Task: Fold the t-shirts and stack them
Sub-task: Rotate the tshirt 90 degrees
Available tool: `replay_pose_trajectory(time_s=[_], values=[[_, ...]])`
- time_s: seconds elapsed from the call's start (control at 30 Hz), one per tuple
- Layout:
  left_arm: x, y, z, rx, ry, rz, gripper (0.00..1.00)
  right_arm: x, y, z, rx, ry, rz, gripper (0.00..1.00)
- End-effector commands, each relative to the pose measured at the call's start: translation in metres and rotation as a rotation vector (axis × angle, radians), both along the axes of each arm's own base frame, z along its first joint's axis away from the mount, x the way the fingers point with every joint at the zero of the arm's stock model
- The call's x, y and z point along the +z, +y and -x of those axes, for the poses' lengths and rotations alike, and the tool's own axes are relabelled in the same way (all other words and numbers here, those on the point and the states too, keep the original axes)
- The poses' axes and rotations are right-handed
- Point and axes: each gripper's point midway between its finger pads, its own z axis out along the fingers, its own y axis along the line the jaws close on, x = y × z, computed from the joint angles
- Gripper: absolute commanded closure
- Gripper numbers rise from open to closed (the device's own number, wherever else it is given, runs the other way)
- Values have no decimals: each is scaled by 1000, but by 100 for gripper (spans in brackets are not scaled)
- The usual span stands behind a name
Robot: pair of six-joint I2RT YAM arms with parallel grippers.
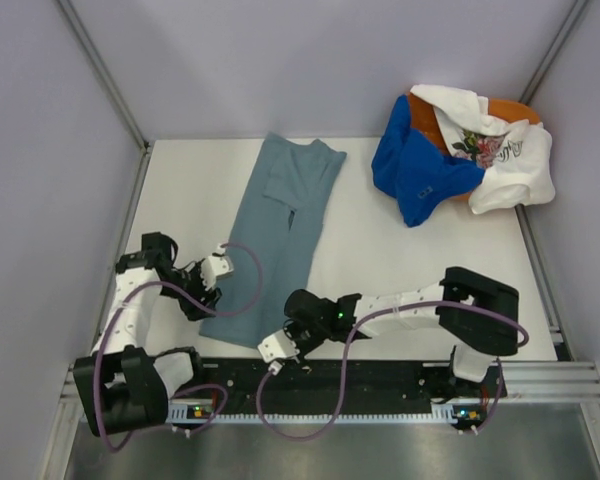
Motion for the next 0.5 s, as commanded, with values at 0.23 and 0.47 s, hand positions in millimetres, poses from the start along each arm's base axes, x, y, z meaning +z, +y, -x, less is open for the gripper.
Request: replay_pose_trajectory(time_s=[0.23, 0.47], values=[[8, -72, 34, -523, -132, 95, 27, -6, -127, -8, -218, -64, 238, 100], [-29, -82, 63, -717, -75, 33, 22, 6, -128, -3, -211, -45, 205, 100]])
